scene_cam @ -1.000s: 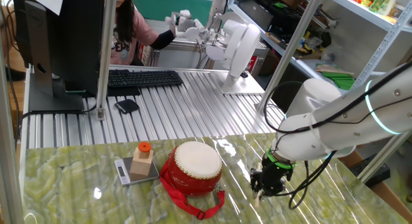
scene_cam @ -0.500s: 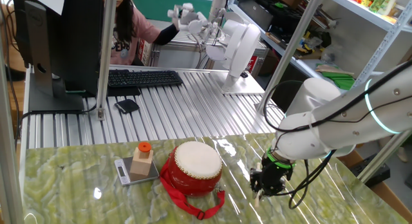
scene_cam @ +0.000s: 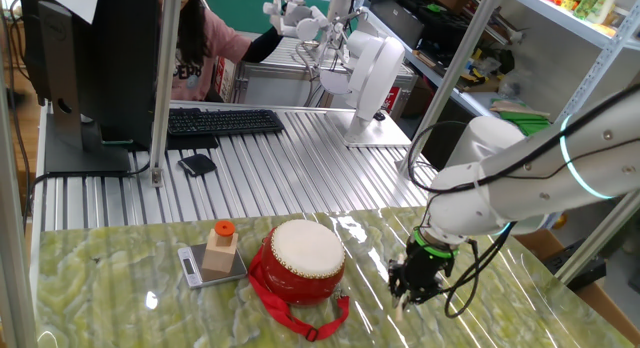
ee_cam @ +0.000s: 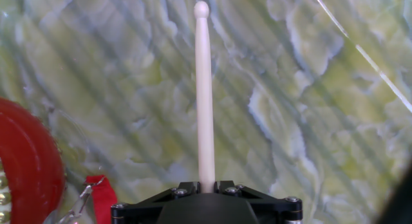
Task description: Play the drum
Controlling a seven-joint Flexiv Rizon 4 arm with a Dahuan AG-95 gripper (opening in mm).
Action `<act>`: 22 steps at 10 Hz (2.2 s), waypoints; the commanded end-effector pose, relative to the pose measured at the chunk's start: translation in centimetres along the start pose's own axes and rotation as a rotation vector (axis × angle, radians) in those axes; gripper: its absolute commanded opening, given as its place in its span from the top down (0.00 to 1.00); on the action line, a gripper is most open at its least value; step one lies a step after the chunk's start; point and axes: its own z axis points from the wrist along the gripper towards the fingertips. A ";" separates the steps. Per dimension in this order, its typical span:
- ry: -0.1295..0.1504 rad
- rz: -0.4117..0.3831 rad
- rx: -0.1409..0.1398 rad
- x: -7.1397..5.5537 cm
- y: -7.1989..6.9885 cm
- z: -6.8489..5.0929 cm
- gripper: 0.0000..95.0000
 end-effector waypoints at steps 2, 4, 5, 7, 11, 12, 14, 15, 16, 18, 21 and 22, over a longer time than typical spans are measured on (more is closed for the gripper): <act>0.004 -0.001 -0.001 0.0 0.0 -0.2 1.00; -0.002 0.003 -0.003 0.0 0.0 -0.2 1.00; -0.003 0.007 -0.003 0.0 0.0 -0.2 1.00; -0.010 0.009 -0.004 0.0 0.0 -0.2 1.00; -0.011 0.008 -0.005 -0.1 0.2 0.0 1.00; -0.011 0.006 -0.006 -0.1 0.2 0.0 1.00; -0.011 0.007 -0.007 -0.1 0.2 0.0 1.00; -0.013 0.008 -0.006 -0.1 0.3 0.1 1.00; -0.013 0.013 -0.006 -0.2 0.4 0.3 1.00; -0.026 0.011 -0.002 -0.3 0.7 0.8 1.00; -0.021 0.014 -0.006 -0.4 0.9 1.2 1.00; -0.022 0.014 -0.006 -0.5 1.0 1.4 1.00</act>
